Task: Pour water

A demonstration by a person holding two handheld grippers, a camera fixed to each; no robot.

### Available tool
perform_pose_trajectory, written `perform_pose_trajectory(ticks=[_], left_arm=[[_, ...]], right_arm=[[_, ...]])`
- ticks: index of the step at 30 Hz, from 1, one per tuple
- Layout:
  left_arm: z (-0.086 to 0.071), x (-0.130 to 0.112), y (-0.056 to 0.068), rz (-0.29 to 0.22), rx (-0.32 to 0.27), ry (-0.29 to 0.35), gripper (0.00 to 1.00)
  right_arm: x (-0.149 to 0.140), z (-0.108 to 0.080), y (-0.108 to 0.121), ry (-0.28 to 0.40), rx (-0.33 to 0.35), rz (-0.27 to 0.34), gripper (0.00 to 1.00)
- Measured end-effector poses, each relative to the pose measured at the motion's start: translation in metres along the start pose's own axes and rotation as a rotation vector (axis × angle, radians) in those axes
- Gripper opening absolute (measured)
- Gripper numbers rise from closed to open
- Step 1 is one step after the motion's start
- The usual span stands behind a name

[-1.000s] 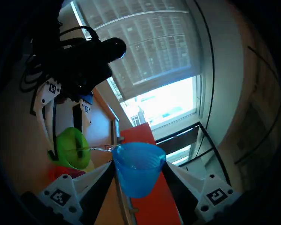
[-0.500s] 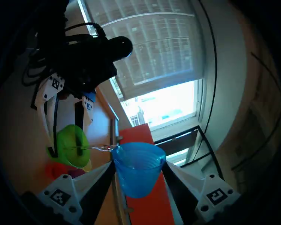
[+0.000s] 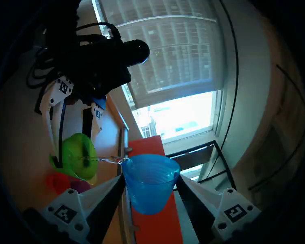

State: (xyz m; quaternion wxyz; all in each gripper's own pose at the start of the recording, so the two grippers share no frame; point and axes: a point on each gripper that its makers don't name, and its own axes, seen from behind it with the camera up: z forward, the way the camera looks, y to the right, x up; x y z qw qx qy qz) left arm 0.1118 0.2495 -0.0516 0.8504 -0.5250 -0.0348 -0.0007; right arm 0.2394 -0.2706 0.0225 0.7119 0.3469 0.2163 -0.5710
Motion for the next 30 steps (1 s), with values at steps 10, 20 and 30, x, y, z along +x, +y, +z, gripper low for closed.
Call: perform_pose_trajectory(ticks=[10, 20, 30], left_arm=[[0.001, -0.001, -0.001, 0.002, 0.0, -0.004, 0.85], [0.002, -0.002, -0.003, 0.004, 0.0, -0.004, 0.85], [0.004, -0.002, -0.004, 0.006, 0.0, -0.002, 0.85]], right_arm=[[-0.001, 0.005, 0.003, 0.005, -0.005, -0.035, 0.9], [-0.005, 0.008, 0.007, 0.001, -0.014, -0.068, 0.9], [-0.005, 0.011, 0.008, 0.001, -0.016, -0.101, 0.9]])
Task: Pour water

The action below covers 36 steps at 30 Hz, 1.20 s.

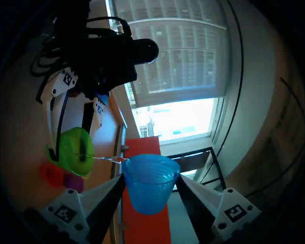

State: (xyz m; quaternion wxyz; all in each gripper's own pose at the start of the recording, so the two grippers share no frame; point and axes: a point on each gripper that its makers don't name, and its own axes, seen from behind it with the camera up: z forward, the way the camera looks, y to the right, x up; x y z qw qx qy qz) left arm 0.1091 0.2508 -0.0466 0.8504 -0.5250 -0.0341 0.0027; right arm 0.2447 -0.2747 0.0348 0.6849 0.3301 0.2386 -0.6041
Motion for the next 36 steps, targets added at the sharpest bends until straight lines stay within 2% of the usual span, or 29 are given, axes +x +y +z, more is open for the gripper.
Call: perform_pose_trajectory(ticks=[36], left_arm=[[0.001, 0.007, 0.0, 0.003, 0.002, 0.016, 0.85]], right_arm=[[0.002, 0.01, 0.011, 0.004, -0.019, -0.134, 0.9]])
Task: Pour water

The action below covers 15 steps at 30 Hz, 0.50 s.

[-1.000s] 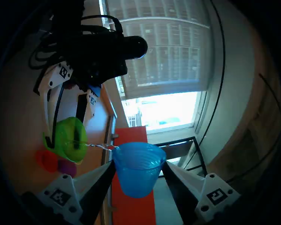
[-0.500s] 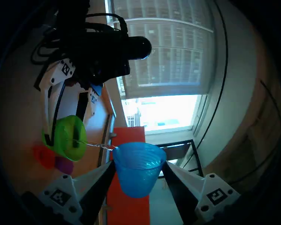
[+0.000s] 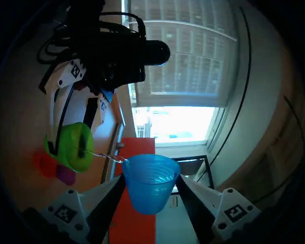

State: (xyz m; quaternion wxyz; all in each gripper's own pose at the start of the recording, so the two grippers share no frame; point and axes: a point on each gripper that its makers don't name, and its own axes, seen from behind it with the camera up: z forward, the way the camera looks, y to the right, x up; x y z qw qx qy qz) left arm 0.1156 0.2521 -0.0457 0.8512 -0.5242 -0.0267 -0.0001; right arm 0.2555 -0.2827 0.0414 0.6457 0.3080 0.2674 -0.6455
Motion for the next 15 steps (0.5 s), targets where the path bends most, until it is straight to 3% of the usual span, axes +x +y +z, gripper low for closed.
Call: perform_pose_trajectory(ticks=[15], left_arm=[[-0.0006, 0.0023, -0.0002, 0.002, 0.002, 0.006, 0.85]], right_arm=[[0.0028, 0.0012, 0.0035, 0.0, -0.004, -0.064, 0.9]])
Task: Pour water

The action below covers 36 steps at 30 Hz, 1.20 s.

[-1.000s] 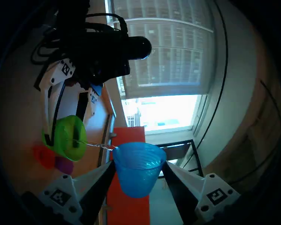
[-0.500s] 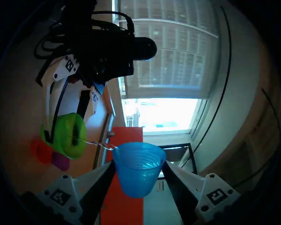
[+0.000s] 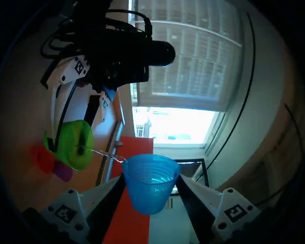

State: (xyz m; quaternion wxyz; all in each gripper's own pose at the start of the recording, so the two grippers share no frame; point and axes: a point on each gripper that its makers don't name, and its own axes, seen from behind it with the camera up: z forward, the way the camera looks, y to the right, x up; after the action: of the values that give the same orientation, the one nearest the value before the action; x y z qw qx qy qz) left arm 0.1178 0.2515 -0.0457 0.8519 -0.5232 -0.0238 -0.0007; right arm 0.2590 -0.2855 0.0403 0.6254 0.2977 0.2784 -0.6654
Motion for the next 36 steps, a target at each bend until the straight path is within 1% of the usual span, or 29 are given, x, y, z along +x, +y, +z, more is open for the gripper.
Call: perform_pose_trajectory(ticks=[6, 15, 24, 30, 36], left_arm=[[0.001, 0.0016, -0.0004, -0.002, 0.0, 0.005, 0.85], [0.0021, 0.0019, -0.0018, -0.002, 0.003, 0.007, 0.85], [0.0026, 0.0023, -0.0024, -0.001, 0.003, 0.007, 0.85], [0.003, 0.0022, -0.0026, -0.002, 0.003, 0.007, 0.85], [0.0034, 0.0017, -0.0027, -0.001, 0.005, 0.008, 0.85]], right_arm=[[0.0004, 0.0004, -0.0002, 0.0, 0.001, -0.018, 0.9], [0.0011, 0.0001, 0.0007, 0.001, -0.001, -0.022, 0.9], [0.0014, -0.0005, 0.001, 0.002, -0.005, -0.011, 0.9], [-0.0002, -0.0023, -0.0015, 0.0, -0.001, 0.017, 0.9], [0.0007, -0.0054, -0.0056, 0.006, 0.006, 0.096, 0.9]])
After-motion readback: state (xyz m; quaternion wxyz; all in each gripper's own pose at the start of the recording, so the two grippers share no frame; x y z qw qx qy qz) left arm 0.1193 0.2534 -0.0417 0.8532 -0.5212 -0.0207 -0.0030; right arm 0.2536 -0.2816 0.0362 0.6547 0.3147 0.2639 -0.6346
